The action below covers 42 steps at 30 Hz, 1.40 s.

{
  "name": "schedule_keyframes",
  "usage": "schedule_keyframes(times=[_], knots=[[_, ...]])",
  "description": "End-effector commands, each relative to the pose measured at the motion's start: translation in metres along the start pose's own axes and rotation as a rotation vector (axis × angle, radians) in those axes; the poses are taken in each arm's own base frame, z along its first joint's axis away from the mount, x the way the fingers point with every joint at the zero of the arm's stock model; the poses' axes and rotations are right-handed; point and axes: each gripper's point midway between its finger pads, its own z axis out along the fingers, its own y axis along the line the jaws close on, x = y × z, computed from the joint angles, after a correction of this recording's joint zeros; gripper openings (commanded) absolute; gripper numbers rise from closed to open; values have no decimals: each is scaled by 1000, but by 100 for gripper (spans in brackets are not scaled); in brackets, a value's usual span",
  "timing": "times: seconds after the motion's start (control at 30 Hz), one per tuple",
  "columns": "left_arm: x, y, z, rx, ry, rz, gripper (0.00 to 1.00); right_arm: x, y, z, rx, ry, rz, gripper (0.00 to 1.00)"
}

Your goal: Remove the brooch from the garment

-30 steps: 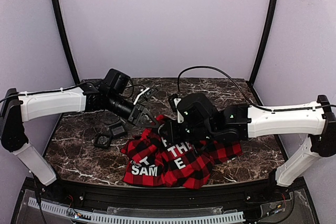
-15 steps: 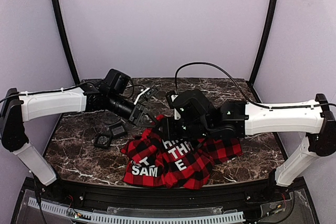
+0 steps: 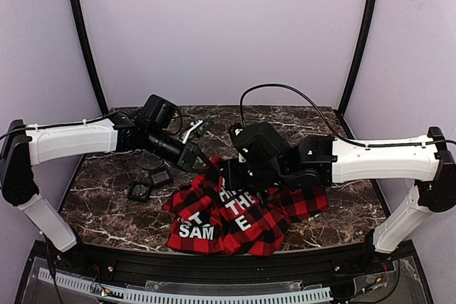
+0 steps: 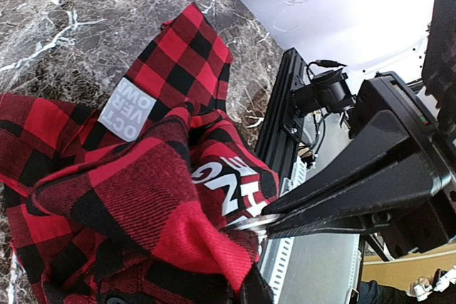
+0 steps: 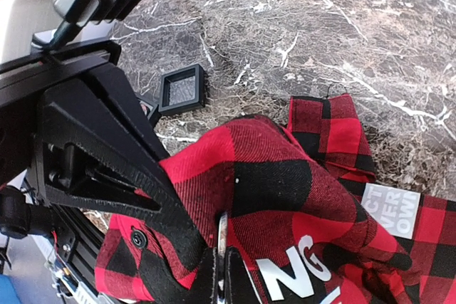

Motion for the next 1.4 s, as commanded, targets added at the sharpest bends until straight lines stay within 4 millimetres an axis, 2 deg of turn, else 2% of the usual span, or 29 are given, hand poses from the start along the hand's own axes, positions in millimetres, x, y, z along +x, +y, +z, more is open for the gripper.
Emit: schedule_keyframes(times=[0.0, 0.1, 0.2, 0.37, 0.5, 0.83, 0.9, 1.0, 1.1, 1.17, 1.23, 1.27, 1.33, 1.37], knots=[[-2, 0, -4, -43, -6, 34, 3, -8, 2, -13, -14, -37, 0, 0], [-4, 0, -8, -57, -13, 50, 11, -13, 4, -17, -51, -54, -32, 0], [-7, -3, -14, -79, -29, 87, 28, -17, 4, -19, -116, -51, -48, 0], [-11, -7, -22, -107, -60, 131, 42, -29, -8, -25, -179, -83, -18, 0], [-12, -10, -23, -94, -71, 134, 43, -34, -15, -28, -166, -102, -28, 0], [-3, 2, -3, -34, -33, 34, 43, -40, -18, -19, -29, -115, -134, 0], [-1, 5, 0, -35, -26, 21, 46, -43, -17, -17, 2, -121, -159, 0], [0, 10, 3, -61, -24, 13, 59, -45, -11, -14, 12, -115, -189, 0], [7, 12, 11, -98, -3, 28, 63, -45, -8, -14, -3, -116, -190, 0], [12, 12, 16, -110, 16, 36, 60, -46, -6, -14, -16, -132, -181, 0], [16, 8, 22, -93, 34, 41, 44, -47, -9, -14, -5, -143, -171, 0], [17, 6, 23, -86, 37, 43, 29, -47, -11, -14, 7, -147, -170, 0], [15, 4, 24, -76, 31, 44, 11, -47, -18, -13, 46, -150, -169, 0], [14, 2, 23, -73, 25, 49, 8, -48, -22, -12, 71, -152, -169, 0]])
